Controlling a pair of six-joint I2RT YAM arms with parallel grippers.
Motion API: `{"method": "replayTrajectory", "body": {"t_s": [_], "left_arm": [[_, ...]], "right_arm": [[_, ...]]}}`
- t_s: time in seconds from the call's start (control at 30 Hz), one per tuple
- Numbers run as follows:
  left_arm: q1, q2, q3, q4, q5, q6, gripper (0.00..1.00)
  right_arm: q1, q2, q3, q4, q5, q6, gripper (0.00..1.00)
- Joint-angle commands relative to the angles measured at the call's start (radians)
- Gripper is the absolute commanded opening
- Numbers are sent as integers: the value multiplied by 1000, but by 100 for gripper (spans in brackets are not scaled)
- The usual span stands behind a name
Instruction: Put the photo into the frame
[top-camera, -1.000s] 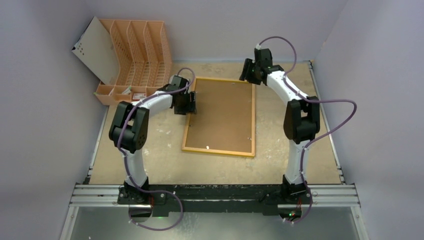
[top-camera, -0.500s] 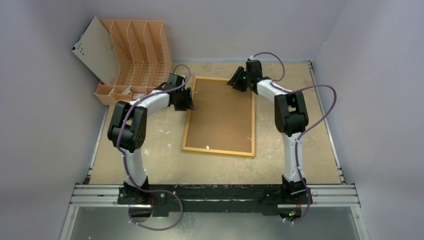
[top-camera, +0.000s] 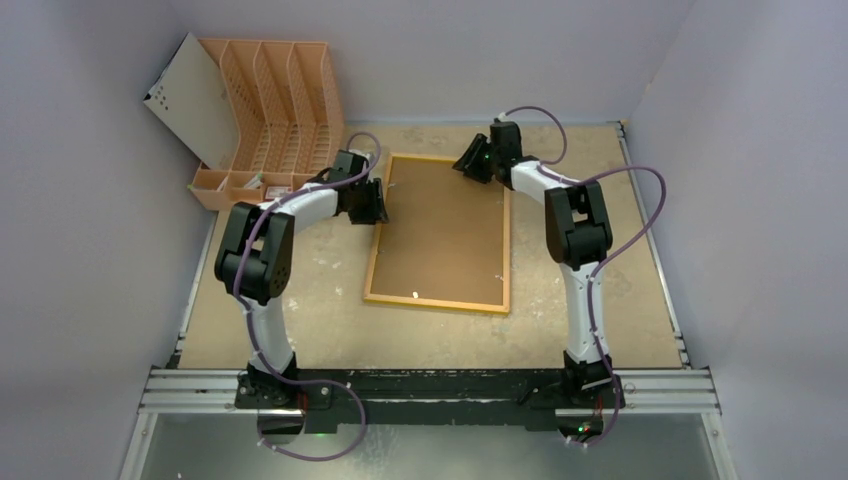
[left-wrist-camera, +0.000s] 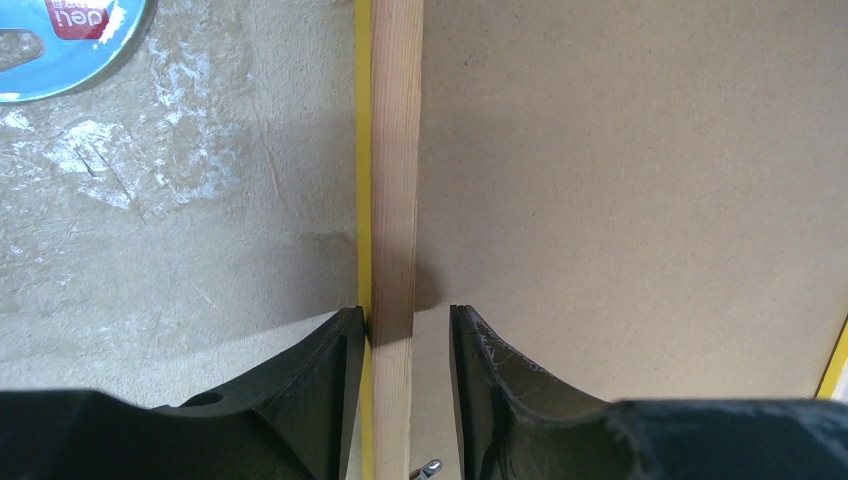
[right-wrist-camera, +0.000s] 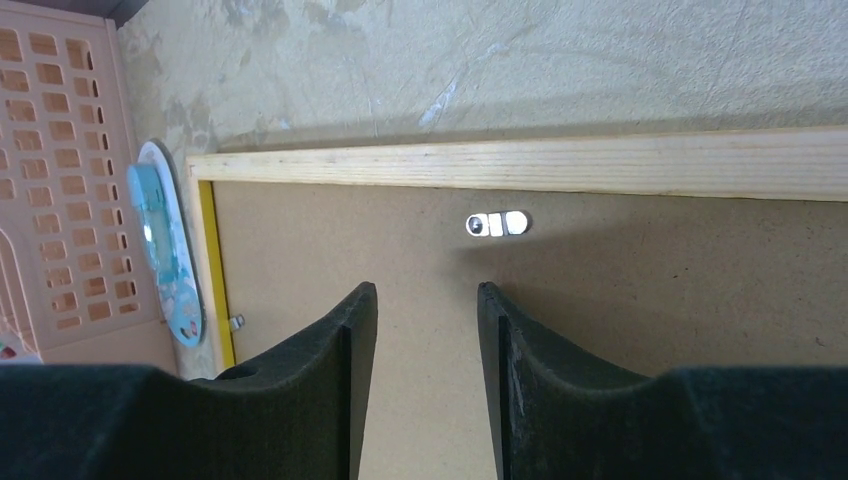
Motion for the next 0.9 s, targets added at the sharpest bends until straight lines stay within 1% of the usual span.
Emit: {"method": "replayTrajectory", "body": {"t_s": [0.0, 0.4, 0.87], "left_arm": [[4, -9, 1, 28, 29, 11, 38], [4, 5, 9, 20, 27, 9, 38], [4, 30, -2, 22, 53, 29, 36]], "right_arm": [[3, 14, 21, -3, 56, -33, 44], [3, 44, 50, 5, 127, -74, 44], [3, 99, 54, 88, 59, -75, 37]]}}
